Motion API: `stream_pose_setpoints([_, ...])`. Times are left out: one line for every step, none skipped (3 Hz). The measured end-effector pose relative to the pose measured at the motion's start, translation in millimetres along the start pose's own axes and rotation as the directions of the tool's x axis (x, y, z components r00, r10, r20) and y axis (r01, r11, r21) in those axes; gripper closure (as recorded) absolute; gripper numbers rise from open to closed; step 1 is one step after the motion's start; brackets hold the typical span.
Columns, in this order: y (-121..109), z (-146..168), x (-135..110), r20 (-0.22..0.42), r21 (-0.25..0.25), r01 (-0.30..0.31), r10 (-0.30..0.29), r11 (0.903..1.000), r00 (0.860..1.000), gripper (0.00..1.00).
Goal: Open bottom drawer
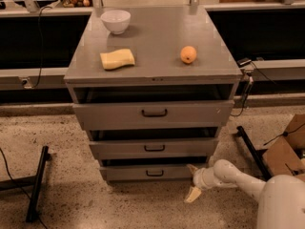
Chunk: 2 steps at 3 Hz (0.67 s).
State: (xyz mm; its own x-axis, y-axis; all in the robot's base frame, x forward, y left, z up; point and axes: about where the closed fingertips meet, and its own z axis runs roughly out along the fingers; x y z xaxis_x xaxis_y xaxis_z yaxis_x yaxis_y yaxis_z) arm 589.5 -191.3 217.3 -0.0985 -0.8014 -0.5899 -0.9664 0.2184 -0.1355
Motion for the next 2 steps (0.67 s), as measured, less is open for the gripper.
stream_pose_setpoints([-24.9,18.5,0.4,0.004,0.016,0.015,-0.015,0.9998,1.0,0.0])
stream_pose_setpoints([-44.5,26.3,-2.8,0.005,0.031,0.032,-0.032,0.999,0.999,0.0])
